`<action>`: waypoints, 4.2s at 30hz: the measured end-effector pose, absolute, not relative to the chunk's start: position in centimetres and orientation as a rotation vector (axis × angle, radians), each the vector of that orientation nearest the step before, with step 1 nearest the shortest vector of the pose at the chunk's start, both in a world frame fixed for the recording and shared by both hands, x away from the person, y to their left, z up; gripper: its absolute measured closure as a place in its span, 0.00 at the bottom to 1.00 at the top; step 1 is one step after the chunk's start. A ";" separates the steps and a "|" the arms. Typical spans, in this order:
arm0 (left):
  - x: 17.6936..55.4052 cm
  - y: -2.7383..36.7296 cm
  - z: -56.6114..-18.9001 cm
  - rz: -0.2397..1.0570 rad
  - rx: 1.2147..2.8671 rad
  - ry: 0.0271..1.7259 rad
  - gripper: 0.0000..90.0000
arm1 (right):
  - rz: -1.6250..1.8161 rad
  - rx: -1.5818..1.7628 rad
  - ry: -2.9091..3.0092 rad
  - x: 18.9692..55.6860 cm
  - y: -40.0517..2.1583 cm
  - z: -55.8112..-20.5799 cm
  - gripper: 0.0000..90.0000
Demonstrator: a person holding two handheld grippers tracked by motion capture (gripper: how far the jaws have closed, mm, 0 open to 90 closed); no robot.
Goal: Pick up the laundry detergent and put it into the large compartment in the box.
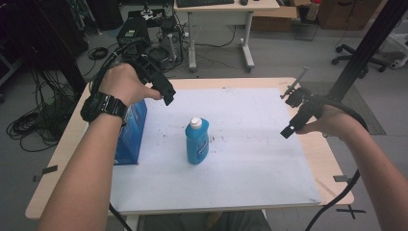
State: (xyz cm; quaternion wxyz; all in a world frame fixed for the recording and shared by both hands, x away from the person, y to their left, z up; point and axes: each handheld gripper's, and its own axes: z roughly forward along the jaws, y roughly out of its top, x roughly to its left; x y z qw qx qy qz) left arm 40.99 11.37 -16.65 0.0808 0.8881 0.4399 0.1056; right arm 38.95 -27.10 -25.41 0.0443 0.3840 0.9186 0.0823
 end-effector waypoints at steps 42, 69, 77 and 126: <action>40.6 6.6 -15.9 0.328 2.706 1.254 0.02 | 0.255 1.165 2.811 38.8 -27.0 -25.5 0.15; 40.0 3.5 -18.4 0.314 2.721 1.200 0.02 | 0.250 1.157 2.818 38.7 -26.5 -25.6 0.15; 39.9 2.9 -19.7 0.301 2.728 1.217 0.02 | 0.252 1.157 2.818 38.5 -26.5 -25.7 0.15; 40.2 1.3 -23.4 0.240 2.794 1.256 0.01 | 0.256 1.161 2.820 38.2 -26.7 -26.2 0.15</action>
